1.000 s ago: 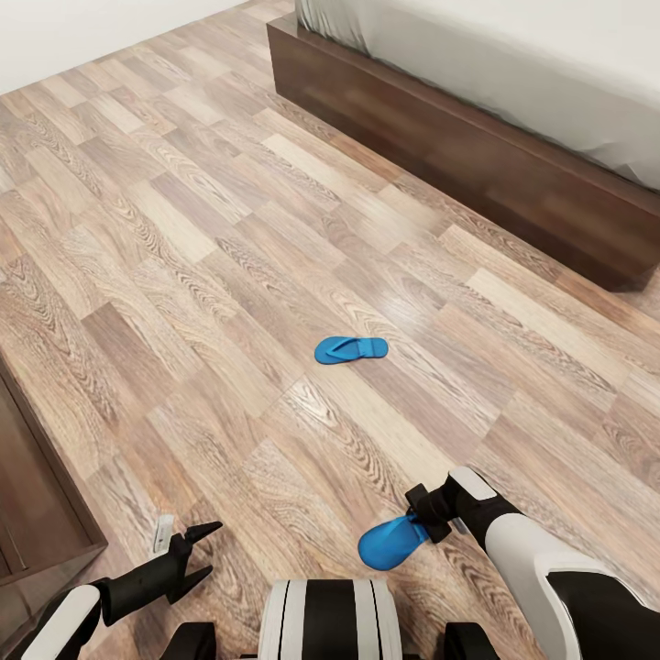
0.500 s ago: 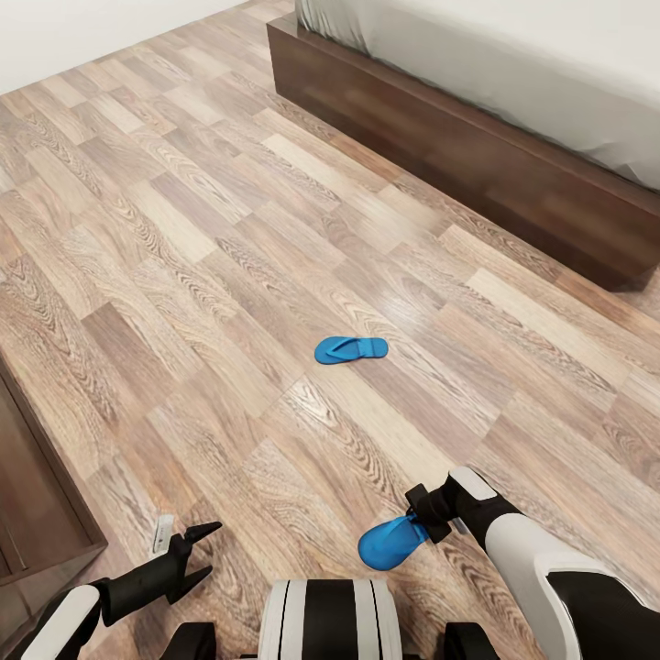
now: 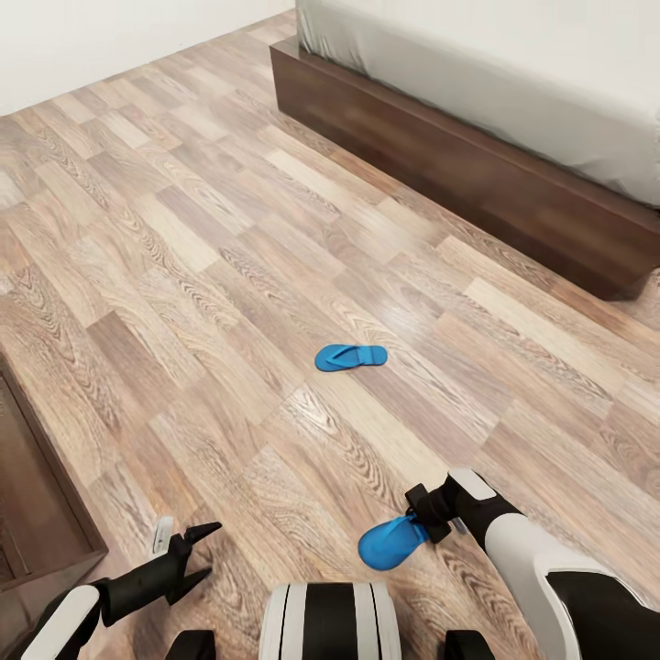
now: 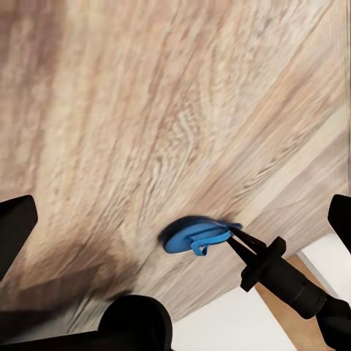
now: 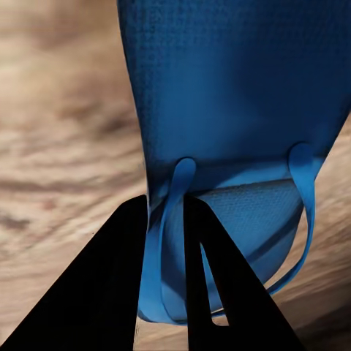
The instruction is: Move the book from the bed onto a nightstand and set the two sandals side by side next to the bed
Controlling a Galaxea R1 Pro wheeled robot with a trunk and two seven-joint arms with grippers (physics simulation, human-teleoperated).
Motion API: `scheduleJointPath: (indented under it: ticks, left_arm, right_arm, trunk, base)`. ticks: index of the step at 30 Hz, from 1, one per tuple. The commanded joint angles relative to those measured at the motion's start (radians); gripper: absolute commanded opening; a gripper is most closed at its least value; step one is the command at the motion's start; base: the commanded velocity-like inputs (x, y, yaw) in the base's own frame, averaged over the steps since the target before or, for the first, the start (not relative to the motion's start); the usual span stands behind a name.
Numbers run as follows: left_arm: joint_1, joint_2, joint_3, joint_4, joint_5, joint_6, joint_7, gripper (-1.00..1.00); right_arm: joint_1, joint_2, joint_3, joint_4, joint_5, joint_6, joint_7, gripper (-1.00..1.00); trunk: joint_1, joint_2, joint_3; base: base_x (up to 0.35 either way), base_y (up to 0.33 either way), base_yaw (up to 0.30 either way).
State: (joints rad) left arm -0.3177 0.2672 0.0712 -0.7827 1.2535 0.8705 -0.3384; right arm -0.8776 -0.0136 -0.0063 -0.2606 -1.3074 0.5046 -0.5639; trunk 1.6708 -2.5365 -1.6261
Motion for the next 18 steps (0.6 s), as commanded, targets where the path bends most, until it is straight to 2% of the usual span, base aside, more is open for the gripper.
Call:
scheduleJointPath:
  ticks: [1, 14, 18]
  left_arm:
    - [0.0, 0.0, 0.002, 0.0, -0.003, 0.005, -0.004, 1.0]
    - [0.0, 0.0, 0.001, 0.0, -0.004, 0.005, -0.001, 1.0]
    - [-0.001, -0.001, 0.0, 0.0, -0.026, 0.005, 0.0, 1.0]
  right_arm:
    - [0.0, 0.0, 0.0, -0.002, -0.004, 0.003, -0.004, -1.0]
    - [0.0, -0.002, 0.001, -0.002, 0.0, 0.005, -0.004, -1.0]
    - [0.0, -0.004, 0.001, -0.008, 0.006, 0.032, -0.011, -1.0]
  trunk:
    - [-0.001, 0.0, 0.003]
    - [-0.006, 0.003, 0.054]
    - [-0.008, 0.004, 0.069]
  base:
    - [0.0, 0.0, 0.0]
    - [0.0, 0.0, 0.0]
    - [0.0, 0.0, 0.0]
